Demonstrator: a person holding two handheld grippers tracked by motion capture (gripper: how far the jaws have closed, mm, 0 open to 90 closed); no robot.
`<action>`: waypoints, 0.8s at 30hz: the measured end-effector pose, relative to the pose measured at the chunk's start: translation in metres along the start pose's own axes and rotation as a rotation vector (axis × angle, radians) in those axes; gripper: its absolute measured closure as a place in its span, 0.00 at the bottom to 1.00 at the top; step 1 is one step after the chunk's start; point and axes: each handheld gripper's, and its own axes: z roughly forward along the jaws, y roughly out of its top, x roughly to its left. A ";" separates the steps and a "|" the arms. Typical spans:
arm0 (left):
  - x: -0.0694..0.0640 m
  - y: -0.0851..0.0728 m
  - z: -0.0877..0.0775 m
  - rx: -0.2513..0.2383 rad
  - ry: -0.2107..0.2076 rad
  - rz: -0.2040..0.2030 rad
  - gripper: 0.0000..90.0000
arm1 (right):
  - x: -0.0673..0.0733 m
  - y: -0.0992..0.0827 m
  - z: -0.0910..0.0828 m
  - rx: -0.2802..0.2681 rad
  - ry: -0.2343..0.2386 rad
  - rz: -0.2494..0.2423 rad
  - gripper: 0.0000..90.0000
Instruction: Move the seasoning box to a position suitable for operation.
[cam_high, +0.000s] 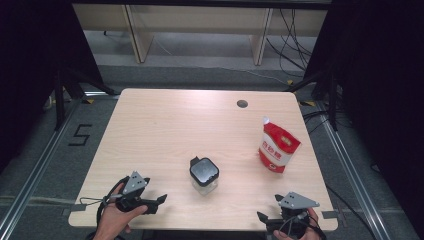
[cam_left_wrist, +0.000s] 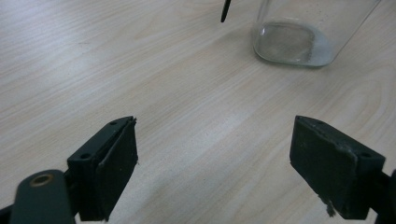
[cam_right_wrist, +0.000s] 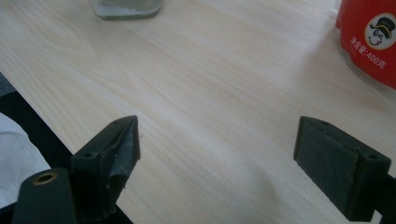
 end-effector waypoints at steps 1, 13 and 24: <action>0.001 0.000 -0.001 0.007 -0.001 0.016 0.16 | 0.000 0.000 0.000 0.000 0.001 -0.007 0.17; 0.004 0.004 -0.001 0.014 0.010 0.012 0.17 | -0.002 0.000 0.002 -0.003 0.016 -0.013 0.18; 0.001 0.018 0.001 -0.022 0.012 -0.003 0.19 | -0.002 0.000 0.002 -0.008 0.002 -0.012 0.18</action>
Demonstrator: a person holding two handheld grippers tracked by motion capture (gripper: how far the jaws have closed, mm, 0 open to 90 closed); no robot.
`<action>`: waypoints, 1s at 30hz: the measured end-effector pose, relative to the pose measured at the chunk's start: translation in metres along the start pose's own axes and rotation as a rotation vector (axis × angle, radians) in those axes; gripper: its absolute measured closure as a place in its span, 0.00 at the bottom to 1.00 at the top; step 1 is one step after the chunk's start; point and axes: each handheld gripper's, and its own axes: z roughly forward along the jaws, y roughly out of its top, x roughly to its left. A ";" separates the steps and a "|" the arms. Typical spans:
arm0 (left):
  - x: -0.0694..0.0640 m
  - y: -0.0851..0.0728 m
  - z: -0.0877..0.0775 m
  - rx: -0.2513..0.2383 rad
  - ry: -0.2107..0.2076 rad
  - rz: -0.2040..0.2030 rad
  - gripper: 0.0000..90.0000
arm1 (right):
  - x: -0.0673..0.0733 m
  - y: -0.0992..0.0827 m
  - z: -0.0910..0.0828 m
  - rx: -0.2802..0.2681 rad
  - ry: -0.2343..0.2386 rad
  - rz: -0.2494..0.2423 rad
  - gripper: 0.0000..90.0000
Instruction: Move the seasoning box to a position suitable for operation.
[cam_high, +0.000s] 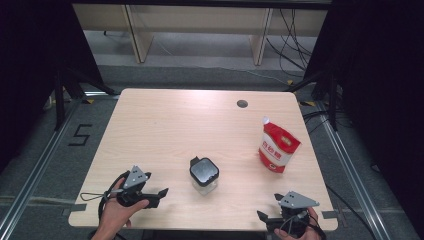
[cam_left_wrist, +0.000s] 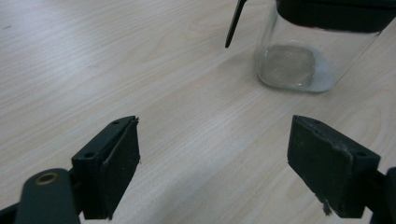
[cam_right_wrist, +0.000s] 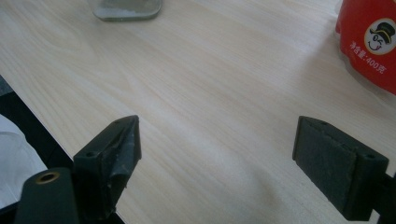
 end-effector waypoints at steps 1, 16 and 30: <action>-0.001 0.003 0.002 -0.008 -0.006 0.014 0.19 | 0.000 0.000 0.001 -0.003 0.018 -0.011 0.19; -0.008 0.047 0.013 -0.075 -0.070 0.108 0.76 | 0.000 0.001 0.000 -0.027 0.018 0.013 0.19; -0.010 0.091 0.034 -0.084 -0.133 0.129 0.99 | 0.001 0.001 0.000 -0.024 0.026 -0.005 0.21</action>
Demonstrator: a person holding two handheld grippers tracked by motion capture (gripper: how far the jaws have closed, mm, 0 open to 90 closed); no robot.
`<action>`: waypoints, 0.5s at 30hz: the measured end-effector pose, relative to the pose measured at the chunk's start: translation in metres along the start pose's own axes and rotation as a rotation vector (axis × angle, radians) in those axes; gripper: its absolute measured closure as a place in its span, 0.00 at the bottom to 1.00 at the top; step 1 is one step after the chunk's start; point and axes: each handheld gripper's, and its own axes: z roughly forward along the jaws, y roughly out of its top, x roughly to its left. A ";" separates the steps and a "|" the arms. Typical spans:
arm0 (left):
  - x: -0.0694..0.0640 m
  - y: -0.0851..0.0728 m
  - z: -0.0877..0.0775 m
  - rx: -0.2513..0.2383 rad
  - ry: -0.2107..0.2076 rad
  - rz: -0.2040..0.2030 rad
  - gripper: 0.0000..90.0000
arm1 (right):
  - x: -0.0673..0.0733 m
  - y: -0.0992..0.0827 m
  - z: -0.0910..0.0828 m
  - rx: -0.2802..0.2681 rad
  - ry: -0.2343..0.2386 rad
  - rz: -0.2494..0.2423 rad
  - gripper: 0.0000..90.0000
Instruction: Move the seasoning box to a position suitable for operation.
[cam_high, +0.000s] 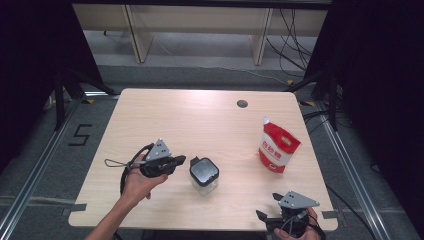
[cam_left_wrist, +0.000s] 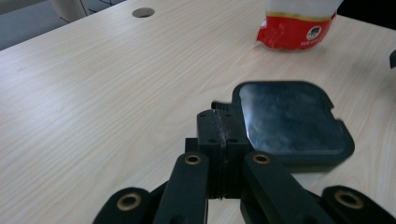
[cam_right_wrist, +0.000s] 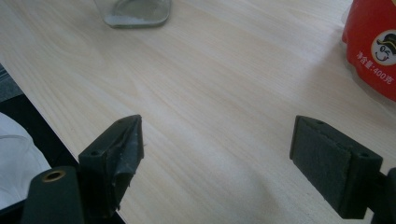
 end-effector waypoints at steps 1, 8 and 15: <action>0.000 0.006 0.007 0.008 0.003 0.002 0.99 | 0.000 0.000 0.001 -0.004 0.006 0.001 0.21; -0.002 0.020 0.031 0.057 0.000 0.041 0.99 | 0.001 -0.001 0.001 0.012 0.010 0.003 0.21; 0.001 0.024 0.046 0.083 0.005 0.031 0.99 | 0.003 -0.001 0.001 0.021 0.018 -0.006 0.22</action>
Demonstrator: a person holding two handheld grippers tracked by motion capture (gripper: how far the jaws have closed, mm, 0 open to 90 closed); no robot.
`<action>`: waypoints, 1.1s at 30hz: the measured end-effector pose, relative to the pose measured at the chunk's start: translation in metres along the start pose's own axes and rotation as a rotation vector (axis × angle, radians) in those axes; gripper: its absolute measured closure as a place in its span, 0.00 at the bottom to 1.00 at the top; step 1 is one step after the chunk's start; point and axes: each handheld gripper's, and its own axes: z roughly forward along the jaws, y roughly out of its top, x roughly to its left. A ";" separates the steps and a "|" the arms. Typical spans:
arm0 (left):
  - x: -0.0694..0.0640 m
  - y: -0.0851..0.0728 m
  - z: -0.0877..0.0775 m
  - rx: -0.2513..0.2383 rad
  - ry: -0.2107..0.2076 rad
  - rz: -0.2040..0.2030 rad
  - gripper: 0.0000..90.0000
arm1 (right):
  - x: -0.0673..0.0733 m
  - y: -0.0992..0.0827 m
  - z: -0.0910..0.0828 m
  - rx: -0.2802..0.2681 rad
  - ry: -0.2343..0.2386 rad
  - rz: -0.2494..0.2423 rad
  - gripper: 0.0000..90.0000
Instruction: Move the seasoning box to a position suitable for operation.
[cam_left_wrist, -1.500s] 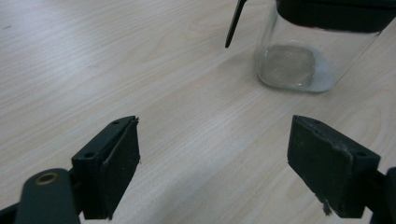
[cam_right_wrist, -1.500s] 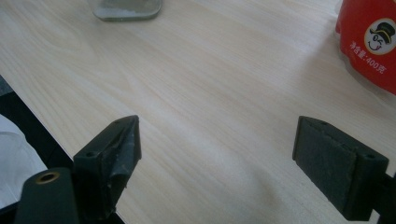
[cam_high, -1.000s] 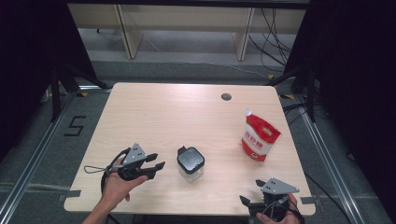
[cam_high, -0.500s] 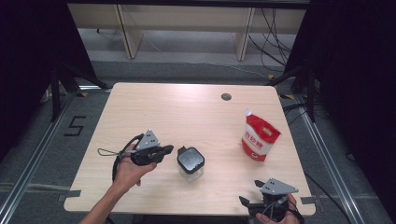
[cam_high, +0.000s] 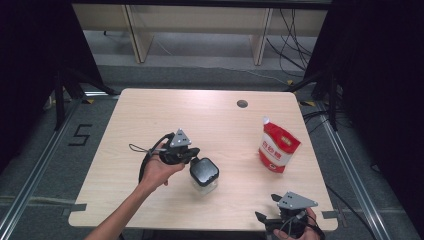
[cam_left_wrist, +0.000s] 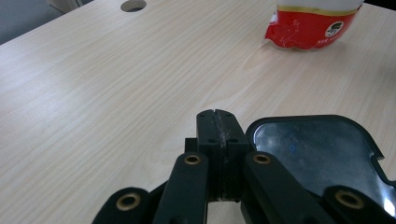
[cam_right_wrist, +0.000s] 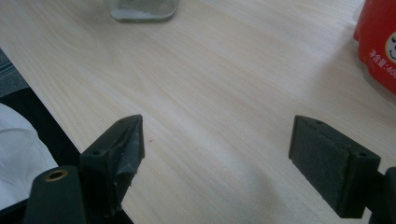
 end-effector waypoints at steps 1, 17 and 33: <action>0.000 0.000 0.002 0.005 -0.003 0.001 0.99 | -0.001 0.000 0.000 -0.004 -0.003 -0.016 0.22; -0.003 0.004 0.005 0.057 0.006 0.033 0.97 | 0.000 0.000 0.002 0.000 0.011 -0.026 0.22; 0.002 -0.011 -0.021 0.112 -0.025 -0.031 0.95 | 0.002 0.000 0.003 0.006 0.010 -0.020 0.23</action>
